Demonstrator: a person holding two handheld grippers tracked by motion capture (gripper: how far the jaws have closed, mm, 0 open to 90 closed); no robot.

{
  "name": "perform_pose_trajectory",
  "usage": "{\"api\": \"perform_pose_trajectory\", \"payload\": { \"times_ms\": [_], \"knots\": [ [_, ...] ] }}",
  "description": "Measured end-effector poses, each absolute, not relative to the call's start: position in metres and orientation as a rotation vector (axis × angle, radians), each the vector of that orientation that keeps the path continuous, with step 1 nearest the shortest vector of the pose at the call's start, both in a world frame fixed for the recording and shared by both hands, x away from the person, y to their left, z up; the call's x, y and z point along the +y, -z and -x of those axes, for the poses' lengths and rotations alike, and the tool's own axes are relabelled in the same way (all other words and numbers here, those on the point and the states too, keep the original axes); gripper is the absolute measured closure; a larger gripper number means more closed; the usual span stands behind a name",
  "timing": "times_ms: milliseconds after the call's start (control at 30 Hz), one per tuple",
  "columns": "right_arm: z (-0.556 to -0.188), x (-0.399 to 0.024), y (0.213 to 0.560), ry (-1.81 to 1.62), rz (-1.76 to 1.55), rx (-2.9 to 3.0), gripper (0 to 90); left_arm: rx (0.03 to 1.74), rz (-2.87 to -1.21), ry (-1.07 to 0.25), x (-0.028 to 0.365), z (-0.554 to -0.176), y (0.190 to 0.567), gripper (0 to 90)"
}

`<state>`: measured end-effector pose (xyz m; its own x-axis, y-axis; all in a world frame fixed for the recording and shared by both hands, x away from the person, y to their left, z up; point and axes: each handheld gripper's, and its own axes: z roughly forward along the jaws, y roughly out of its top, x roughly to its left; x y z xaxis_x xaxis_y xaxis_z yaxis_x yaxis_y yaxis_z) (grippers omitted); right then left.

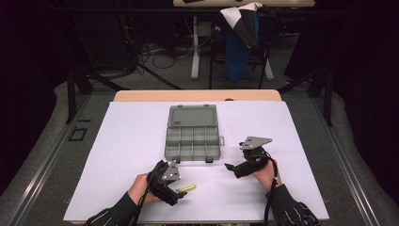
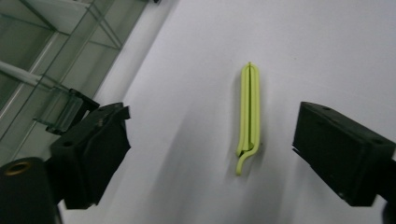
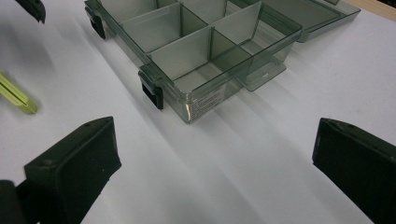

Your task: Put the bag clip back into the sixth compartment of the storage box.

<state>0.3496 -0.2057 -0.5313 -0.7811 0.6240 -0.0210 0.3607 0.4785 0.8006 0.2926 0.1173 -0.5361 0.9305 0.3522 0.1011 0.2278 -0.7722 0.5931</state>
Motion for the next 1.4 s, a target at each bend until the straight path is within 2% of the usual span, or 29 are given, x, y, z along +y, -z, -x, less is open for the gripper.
{"api": "perform_pose_trajectory", "payload": {
  "times_ms": [367, 700, 1133, 1400],
  "knots": [
    [-0.3505, -0.2063, 0.5307, -1.193, -0.834, 2.42, 0.0, 0.324, -2.491, -0.199, 0.1131, -0.2884, 0.5378, 43.8],
    [-0.3484, -0.2045, 0.532, -1.174, -0.822, 2.434, 0.0, 0.296, -2.525, -0.166, 0.1078, -0.2899, 0.5404, 62.5],
    [-0.3476, -0.2015, 0.5314, -1.165, -0.795, 2.426, 0.0, 0.322, -2.524, -0.124, 0.1076, -0.2925, 0.5449, 77.2],
    [-0.3472, -0.1988, 0.5337, -1.157, -0.778, 2.441, 0.0, 0.334, -2.518, -0.116, 0.108, -0.2923, 0.545, 79.2]
  ]
}}
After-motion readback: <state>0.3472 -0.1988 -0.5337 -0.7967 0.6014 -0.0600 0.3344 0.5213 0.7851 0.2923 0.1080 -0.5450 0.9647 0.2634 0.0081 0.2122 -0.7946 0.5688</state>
